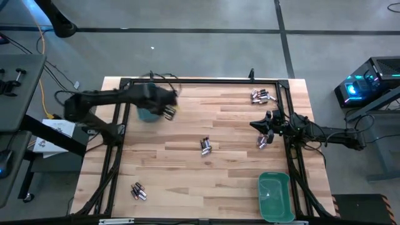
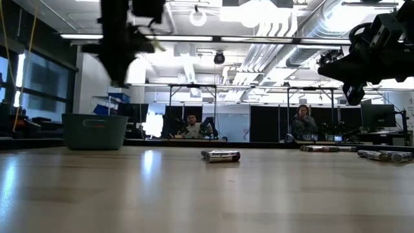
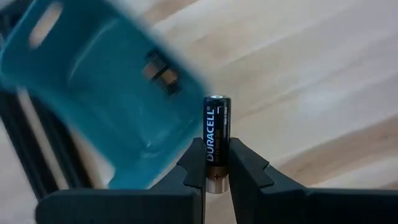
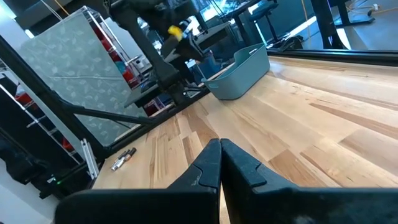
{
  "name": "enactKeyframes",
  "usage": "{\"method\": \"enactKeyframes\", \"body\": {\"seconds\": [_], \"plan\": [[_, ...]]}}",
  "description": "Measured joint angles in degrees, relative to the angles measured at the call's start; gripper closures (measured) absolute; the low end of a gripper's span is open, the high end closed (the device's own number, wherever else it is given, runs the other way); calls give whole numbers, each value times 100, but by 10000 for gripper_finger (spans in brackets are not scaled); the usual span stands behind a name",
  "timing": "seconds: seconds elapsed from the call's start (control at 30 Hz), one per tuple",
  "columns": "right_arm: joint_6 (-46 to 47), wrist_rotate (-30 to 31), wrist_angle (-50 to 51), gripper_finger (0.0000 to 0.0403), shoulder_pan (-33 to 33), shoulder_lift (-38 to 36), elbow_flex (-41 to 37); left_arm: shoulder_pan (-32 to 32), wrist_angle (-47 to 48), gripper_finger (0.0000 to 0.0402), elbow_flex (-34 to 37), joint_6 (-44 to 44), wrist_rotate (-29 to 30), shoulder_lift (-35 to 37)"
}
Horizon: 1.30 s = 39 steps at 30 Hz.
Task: Sort batteries
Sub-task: Put the black battery into the blue bin
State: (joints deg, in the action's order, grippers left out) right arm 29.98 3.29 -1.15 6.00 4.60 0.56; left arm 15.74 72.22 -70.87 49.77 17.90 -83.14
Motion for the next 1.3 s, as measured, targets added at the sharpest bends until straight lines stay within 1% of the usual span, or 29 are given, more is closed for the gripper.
{"method": "enactKeyframes", "body": {"seconds": [0.1,0.2,0.3,0.43,0.73,0.87,0.97,1.1,1.3], "plan": [[2,2,0,402,0,2,1,711,-296,375,701,97,-433,393],[2,2,0,402,0,2,1,1294,-900,375,1371,-42,-685,517],[2,2,0,402,0,2,0,1743,-1433,375,1894,-299,-731,441],[2,2,-1,402,0,4,2,2148,-1899,375,2275,-622,-729,229],[2,0,-2,402,0,4,0,2638,-2669,375,2336,-1270,-748,-486],[2,0,-2,402,0,4,0,2741,-2819,366,2311,-1390,-926,-819],[2,0,-2,402,0,4,2,2755,-2902,356,2303,-1448,-996,-913],[2,-1,-2,402,0,4,1,2748,-2986,333,2320,-1465,-928,-795],[2,-2,-2,402,0,4,2,2748,-2928,276,2089,-1665,-819,-458]]}}
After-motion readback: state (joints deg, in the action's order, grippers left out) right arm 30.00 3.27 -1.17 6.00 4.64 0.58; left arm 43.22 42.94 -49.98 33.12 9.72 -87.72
